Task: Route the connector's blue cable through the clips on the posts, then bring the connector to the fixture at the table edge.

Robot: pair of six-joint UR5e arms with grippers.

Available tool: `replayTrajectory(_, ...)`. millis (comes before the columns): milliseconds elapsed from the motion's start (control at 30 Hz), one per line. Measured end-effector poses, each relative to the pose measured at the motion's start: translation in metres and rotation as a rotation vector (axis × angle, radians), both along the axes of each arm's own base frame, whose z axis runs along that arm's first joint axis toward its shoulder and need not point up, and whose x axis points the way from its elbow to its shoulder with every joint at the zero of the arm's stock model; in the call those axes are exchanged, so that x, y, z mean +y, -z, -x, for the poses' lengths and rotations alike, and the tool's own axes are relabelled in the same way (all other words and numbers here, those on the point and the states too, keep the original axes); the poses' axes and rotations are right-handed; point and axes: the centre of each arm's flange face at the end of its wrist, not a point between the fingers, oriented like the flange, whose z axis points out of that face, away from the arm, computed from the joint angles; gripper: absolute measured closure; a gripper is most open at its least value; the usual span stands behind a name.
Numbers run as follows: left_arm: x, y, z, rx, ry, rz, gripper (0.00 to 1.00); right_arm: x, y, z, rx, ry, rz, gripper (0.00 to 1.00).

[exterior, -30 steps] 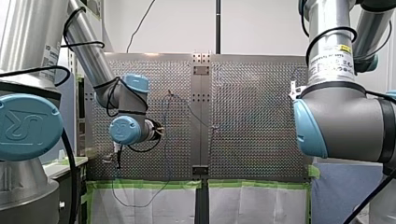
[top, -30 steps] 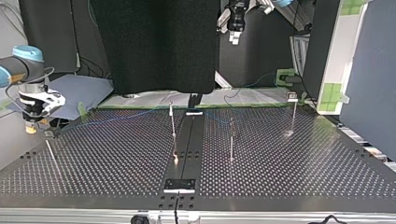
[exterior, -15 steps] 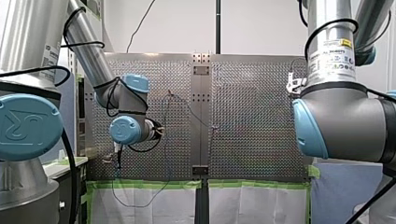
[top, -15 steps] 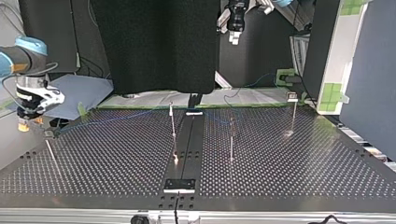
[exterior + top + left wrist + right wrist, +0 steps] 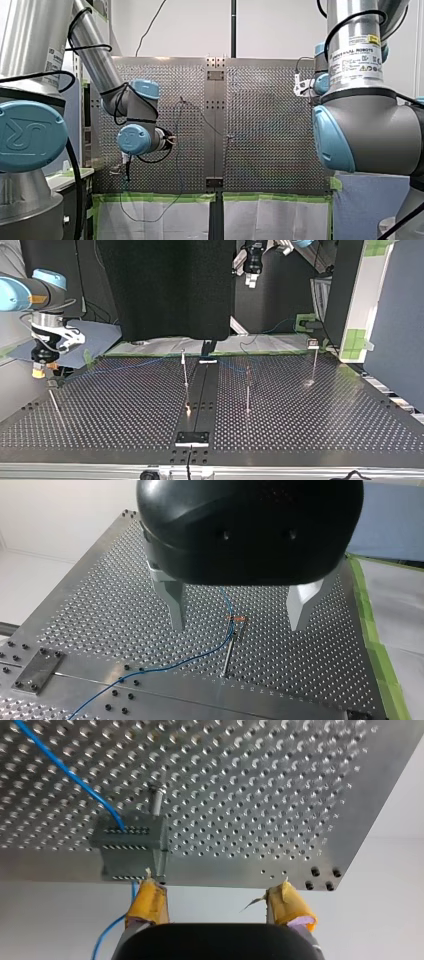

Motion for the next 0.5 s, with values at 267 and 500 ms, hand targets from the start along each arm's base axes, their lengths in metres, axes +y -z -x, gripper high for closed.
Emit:
replayTrajectory(267,-0.004,-0.005,-0.006,-0.018,-0.005,0.055,0.02,0.037,-0.003,-0.025,0.014,0.001,-0.021,0.00)
replayTrajectory(500,-0.017,-0.017,-0.021,-0.049,-0.005,0.097,0.02,0.058,0.014,-0.046,0.014,0.001,-0.028,0.00)
